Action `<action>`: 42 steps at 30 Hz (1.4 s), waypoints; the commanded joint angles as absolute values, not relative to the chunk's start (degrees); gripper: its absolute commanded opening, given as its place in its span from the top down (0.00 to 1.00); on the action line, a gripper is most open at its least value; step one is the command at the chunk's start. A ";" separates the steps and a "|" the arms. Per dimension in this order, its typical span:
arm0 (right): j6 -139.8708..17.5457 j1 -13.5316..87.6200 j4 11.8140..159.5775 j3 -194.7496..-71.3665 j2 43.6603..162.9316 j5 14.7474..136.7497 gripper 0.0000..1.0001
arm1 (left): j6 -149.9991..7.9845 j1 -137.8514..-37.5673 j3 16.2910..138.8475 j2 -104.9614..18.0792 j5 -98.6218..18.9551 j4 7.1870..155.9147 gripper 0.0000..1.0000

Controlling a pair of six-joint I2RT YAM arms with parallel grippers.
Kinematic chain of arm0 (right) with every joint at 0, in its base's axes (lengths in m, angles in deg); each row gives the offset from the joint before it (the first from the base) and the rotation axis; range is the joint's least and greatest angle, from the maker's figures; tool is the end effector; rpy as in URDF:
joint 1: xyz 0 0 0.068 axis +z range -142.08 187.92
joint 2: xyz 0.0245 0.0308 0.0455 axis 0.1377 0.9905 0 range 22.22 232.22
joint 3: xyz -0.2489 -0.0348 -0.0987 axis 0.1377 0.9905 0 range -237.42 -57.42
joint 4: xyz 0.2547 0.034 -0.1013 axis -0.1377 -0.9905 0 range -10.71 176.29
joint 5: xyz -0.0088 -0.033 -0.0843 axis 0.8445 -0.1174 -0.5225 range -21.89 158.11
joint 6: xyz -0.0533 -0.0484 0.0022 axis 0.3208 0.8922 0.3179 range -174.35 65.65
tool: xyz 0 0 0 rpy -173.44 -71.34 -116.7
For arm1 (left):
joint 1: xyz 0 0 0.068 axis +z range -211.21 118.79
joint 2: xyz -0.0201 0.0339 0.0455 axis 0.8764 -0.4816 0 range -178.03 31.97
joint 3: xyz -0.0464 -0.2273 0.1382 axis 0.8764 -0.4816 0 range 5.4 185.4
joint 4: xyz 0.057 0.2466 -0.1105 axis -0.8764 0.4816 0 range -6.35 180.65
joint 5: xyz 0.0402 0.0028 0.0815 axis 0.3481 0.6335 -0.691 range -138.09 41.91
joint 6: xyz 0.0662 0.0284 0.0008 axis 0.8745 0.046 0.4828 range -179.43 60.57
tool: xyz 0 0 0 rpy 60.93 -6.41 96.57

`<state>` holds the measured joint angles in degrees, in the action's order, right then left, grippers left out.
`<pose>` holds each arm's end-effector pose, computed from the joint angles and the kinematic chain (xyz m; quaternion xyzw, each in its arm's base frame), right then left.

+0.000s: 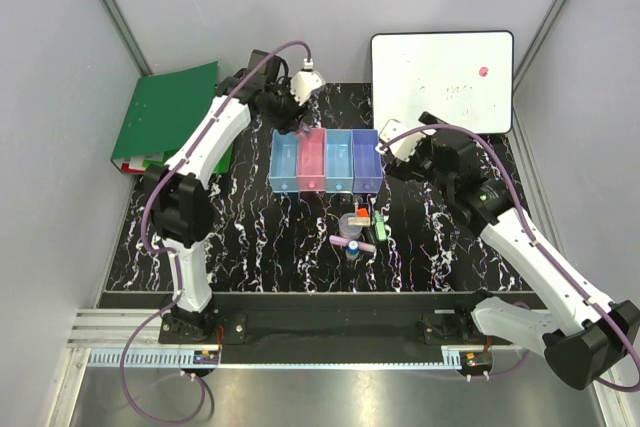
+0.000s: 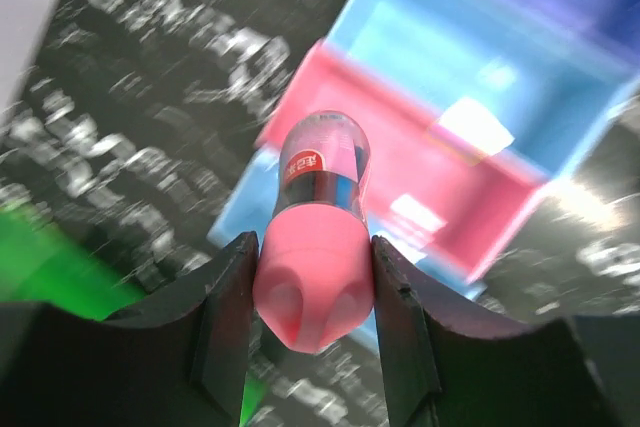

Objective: Sort the stationery into containers
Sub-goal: Place the stationery in the storage box.

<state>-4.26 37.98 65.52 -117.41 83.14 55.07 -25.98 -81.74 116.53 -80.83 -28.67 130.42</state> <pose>0.2469 0.1274 0.3486 -0.4806 0.6703 -0.1894 0.5328 0.4331 -0.1833 0.3093 0.4715 0.7940 -0.1174 0.3653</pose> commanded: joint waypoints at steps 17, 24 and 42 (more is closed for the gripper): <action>-4.34 38.42 68.98 -117.19 80.93 52.81 0.00 | -5.81 -85.03 110.61 -78.00 -48.45 130.94 1.00; -4.51 38.42 69.15 -117.45 81.54 53.43 0.00 | -5.20 -85.03 109.28 -79.30 -46.97 131.03 1.00; -4.95 38.42 68.62 -117.37 81.54 53.25 0.00 | -0.63 -85.12 115.97 -88.71 -45.37 131.03 0.66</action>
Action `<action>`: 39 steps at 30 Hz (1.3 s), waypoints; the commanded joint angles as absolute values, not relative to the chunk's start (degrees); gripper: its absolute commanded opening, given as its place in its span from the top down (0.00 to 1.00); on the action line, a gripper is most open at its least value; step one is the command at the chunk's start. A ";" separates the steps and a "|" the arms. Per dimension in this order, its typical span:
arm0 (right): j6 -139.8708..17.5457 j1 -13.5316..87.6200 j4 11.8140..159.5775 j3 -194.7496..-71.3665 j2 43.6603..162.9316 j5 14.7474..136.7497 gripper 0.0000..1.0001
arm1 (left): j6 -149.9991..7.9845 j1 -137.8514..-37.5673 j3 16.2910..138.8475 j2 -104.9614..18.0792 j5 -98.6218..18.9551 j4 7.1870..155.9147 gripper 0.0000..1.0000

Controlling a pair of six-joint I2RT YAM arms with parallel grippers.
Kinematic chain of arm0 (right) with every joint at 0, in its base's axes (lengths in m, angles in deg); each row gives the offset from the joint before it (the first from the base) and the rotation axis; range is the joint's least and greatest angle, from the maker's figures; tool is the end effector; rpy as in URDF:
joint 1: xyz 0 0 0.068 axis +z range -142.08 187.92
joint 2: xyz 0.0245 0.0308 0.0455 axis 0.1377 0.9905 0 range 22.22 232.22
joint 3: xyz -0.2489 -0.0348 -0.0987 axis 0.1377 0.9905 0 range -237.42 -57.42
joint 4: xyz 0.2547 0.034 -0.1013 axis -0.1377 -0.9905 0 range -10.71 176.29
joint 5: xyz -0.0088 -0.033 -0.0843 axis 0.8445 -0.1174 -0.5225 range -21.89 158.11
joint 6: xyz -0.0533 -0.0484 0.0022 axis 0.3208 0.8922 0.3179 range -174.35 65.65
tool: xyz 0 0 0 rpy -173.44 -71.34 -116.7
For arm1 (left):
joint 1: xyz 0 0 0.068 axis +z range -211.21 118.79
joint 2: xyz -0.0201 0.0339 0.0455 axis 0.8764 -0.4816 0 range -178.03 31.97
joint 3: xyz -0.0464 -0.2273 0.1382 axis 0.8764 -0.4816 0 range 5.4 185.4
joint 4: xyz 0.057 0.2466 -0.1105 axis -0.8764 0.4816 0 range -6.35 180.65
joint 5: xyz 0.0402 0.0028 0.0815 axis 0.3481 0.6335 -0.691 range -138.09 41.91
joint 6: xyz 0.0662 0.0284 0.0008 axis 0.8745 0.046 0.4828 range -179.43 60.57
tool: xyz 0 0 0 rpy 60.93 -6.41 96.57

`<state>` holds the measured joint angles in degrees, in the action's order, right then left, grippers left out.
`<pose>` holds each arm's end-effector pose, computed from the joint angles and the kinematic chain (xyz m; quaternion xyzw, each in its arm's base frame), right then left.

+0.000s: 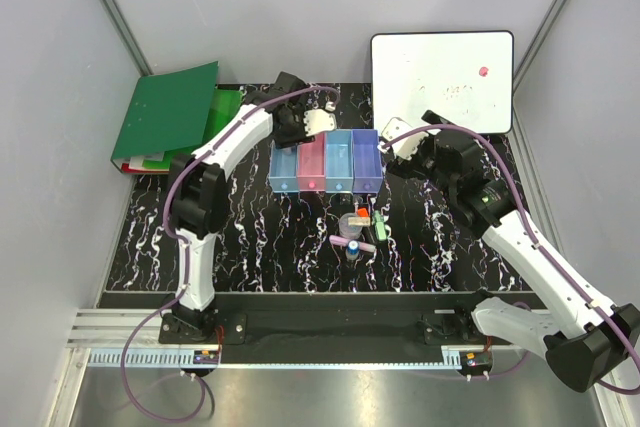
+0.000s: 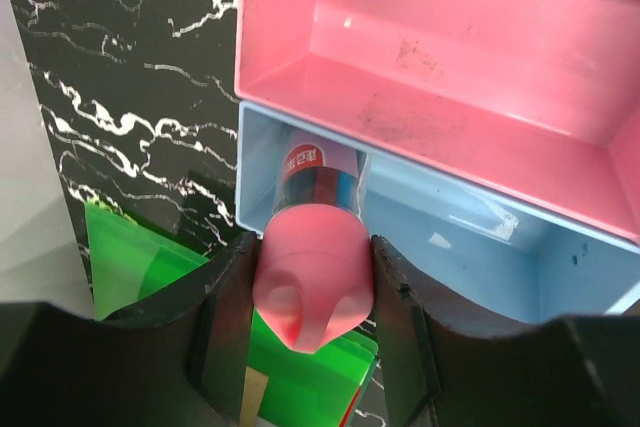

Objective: Sort the stationery into containers
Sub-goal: Place the stationery in the storage box.

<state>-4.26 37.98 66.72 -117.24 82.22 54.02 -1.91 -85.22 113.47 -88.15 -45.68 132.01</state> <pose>0.2448 0.1250 0.3542 -0.4687 0.6666 -0.1980 0.5448 0.4415 -0.1993 0.2276 0.6352 0.7286 0.0541 0.2504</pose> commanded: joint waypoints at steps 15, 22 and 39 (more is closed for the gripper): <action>-5.13 38.42 68.19 -117.01 81.72 53.52 0.00 | -1.95 -84.59 119.31 -89.32 -47.92 127.96 0.22; -5.04 38.42 68.01 -117.28 81.63 53.43 0.00 | -0.98 -84.24 116.05 -88.27 -51.61 124.00 0.24; -8.48 38.50 36.81 -118.78 85.05 78.03 0.03 | -12.85 -90.90 82.44 -46.10 -33.58 123.29 0.01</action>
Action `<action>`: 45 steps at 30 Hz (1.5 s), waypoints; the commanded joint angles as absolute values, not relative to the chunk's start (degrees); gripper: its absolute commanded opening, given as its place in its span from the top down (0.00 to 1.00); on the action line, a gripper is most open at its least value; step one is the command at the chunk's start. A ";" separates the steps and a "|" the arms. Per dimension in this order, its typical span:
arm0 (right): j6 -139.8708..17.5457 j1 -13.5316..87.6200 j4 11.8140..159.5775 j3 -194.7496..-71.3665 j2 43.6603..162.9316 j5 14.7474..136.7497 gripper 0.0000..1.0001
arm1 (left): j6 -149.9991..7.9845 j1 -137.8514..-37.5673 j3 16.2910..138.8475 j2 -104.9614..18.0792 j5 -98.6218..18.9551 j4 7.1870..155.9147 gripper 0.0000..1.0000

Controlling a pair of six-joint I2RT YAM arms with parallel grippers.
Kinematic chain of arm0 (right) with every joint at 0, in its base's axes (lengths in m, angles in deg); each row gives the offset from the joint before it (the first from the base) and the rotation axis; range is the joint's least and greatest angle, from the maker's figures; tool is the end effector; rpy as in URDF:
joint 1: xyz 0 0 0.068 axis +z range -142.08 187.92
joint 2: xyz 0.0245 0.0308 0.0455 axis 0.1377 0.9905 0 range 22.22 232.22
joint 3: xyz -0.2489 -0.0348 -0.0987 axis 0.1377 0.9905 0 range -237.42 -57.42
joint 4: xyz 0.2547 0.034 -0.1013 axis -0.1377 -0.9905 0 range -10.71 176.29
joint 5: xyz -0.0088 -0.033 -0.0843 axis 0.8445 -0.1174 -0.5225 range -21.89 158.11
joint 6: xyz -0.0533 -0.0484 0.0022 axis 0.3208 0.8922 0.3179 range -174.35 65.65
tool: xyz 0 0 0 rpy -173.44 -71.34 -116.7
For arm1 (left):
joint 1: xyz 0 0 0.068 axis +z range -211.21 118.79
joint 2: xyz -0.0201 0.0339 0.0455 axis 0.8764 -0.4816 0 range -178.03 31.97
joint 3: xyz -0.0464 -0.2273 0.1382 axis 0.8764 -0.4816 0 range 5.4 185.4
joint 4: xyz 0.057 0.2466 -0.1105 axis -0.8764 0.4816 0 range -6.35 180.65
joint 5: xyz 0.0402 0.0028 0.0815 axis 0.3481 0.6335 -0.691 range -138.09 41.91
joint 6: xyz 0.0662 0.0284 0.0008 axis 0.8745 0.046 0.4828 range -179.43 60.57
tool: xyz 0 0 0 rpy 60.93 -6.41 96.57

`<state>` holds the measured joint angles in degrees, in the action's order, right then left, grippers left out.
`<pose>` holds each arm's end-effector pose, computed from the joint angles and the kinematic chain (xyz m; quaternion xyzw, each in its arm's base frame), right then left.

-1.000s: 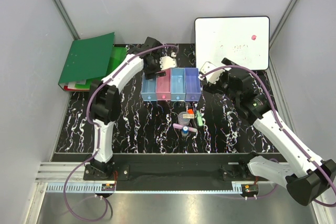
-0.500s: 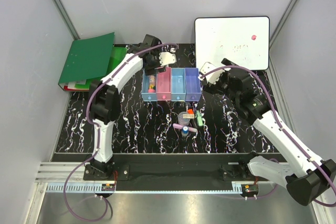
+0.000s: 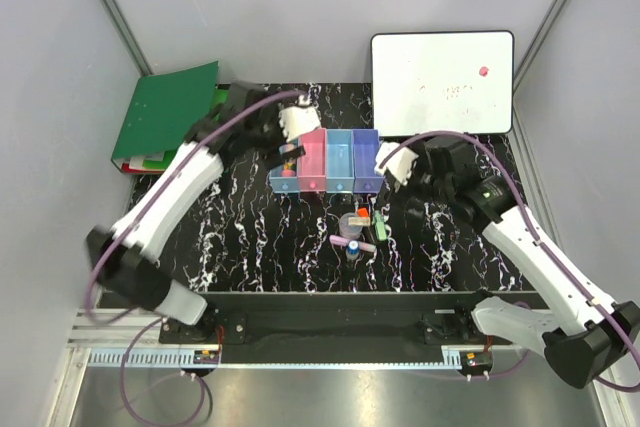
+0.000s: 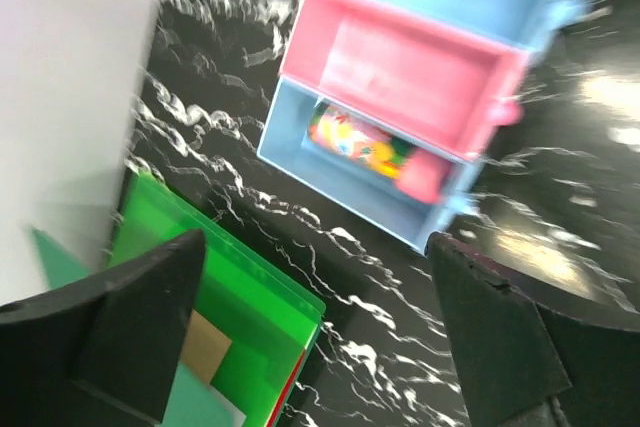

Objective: Sort the stationery into containers
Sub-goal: Place the stationery in the storage box, then pick up the stationery from the center of the board.

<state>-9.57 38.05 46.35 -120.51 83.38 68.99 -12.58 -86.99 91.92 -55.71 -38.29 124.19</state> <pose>0.2226 0.1303 0.3286 -0.5493 0.7115 -0.0490 0.4354 0.3291 -0.1701 0.3409 0.5665 0.7119 -0.0021 0.4151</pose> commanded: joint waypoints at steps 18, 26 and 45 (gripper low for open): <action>4.62 41.75 40.06 -118.68 102.72 81.29 0.10 | -17.24 -95.57 73.95 -37.82 -38.25 123.29 0.01; 6.12 43.16 42.78 -123.51 109.48 81.20 0.16 | -17.15 -95.66 74.92 -39.14 -38.25 123.29 0.01; 5.59 47.47 44.89 -126.24 115.38 82.26 0.25 | -16.10 -95.66 75.01 -38.70 -39.83 123.29 0.01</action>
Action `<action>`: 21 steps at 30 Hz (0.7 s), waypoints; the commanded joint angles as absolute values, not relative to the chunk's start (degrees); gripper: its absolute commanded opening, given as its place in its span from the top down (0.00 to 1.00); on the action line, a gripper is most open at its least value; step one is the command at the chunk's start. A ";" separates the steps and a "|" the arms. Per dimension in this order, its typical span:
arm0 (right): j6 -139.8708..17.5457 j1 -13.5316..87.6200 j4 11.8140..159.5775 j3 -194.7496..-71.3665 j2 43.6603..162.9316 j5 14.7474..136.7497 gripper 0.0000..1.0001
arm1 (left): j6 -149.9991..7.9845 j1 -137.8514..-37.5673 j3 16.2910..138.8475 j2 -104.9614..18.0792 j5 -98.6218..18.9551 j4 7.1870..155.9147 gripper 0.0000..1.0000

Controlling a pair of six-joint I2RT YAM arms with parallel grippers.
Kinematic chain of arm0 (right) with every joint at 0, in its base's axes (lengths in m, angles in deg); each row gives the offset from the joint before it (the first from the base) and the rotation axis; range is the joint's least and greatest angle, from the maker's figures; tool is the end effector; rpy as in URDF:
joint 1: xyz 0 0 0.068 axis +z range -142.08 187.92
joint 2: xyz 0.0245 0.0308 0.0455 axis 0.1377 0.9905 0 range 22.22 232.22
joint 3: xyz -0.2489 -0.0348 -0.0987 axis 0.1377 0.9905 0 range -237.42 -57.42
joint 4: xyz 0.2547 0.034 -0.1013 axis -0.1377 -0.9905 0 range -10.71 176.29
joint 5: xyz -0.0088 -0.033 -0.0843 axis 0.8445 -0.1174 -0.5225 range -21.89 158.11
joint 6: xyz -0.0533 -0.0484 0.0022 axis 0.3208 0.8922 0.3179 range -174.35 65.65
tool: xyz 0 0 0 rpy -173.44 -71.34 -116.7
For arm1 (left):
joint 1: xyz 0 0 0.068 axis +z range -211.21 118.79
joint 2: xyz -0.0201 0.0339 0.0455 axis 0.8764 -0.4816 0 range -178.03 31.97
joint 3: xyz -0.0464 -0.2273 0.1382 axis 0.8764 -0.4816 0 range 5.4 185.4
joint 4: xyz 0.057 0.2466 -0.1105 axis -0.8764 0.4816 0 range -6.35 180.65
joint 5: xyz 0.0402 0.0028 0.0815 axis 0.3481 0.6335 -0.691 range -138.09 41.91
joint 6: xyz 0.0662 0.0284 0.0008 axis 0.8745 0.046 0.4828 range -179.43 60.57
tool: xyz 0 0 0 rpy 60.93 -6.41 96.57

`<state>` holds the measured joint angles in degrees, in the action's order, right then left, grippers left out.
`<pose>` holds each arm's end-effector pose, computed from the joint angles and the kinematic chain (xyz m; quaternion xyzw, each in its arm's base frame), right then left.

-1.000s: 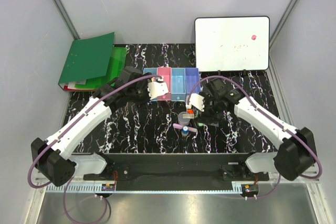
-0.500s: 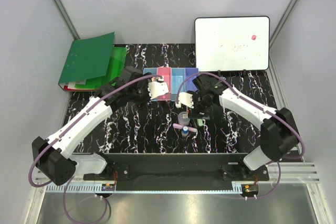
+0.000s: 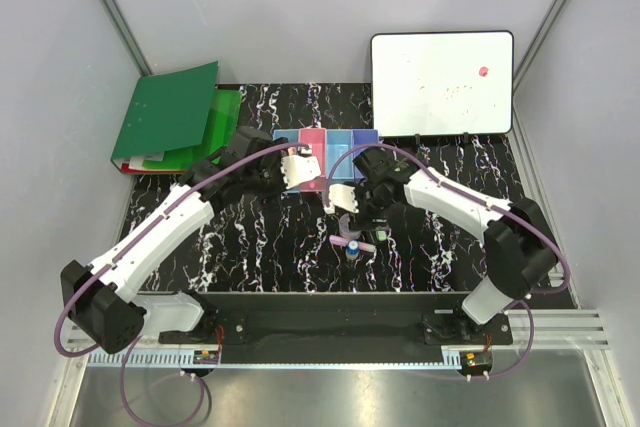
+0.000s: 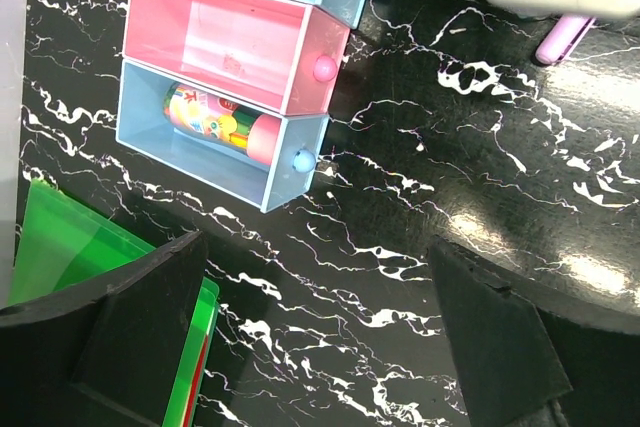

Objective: Sort the stationery into containers
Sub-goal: Pick up the stationery from the center of the board.

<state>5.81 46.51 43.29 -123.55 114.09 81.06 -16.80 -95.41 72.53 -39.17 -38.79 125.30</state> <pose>0.2553 0.2209 0.1921 -0.7548 0.6201 0.0746 0.2006 0.2367 -0.1724 0.3073 0.5974 0.7042 -0.0472 0.3807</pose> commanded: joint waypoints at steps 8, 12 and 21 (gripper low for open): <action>5.33 47.82 46.12 -125.01 115.91 81.82 0.32 | -14.87 -95.66 74.66 -37.73 -40.27 123.29 0.01; 5.15 47.91 47.00 -124.14 115.91 81.73 0.43 | -14.34 -95.66 74.48 -37.12 -40.36 123.29 0.01; 5.07 48.26 47.88 -122.90 115.73 81.73 0.46 | -13.73 -95.58 75.45 -37.12 -41.15 123.29 0.01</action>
